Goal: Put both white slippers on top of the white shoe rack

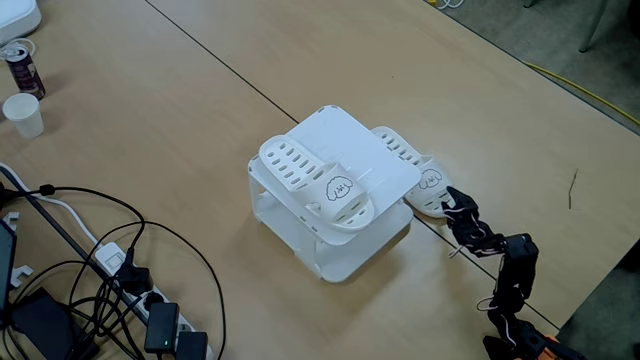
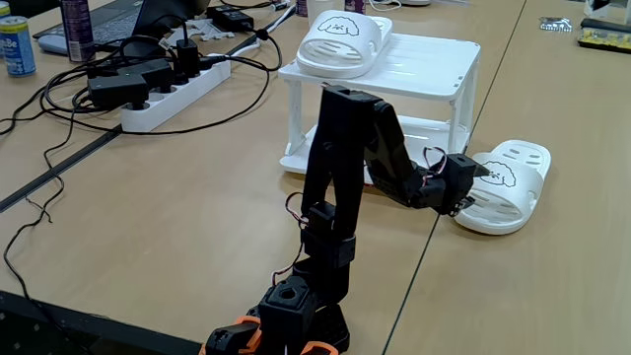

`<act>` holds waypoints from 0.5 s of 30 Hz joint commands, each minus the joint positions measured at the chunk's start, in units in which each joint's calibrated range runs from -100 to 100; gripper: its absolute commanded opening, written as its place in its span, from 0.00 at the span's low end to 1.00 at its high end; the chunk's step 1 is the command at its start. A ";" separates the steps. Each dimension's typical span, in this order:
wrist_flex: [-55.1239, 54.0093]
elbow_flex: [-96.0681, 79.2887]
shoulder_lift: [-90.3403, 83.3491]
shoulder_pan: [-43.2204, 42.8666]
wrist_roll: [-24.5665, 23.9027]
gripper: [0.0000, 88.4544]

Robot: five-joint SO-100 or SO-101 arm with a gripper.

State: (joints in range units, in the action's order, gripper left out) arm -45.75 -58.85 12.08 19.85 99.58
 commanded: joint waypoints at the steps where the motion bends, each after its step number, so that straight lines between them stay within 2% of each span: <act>1: -1.19 5.85 1.84 -0.44 0.42 0.23; 15: -1.19 19.11 12.86 -2.09 0.42 0.23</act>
State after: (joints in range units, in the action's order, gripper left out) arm -45.75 -44.92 24.37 18.28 99.58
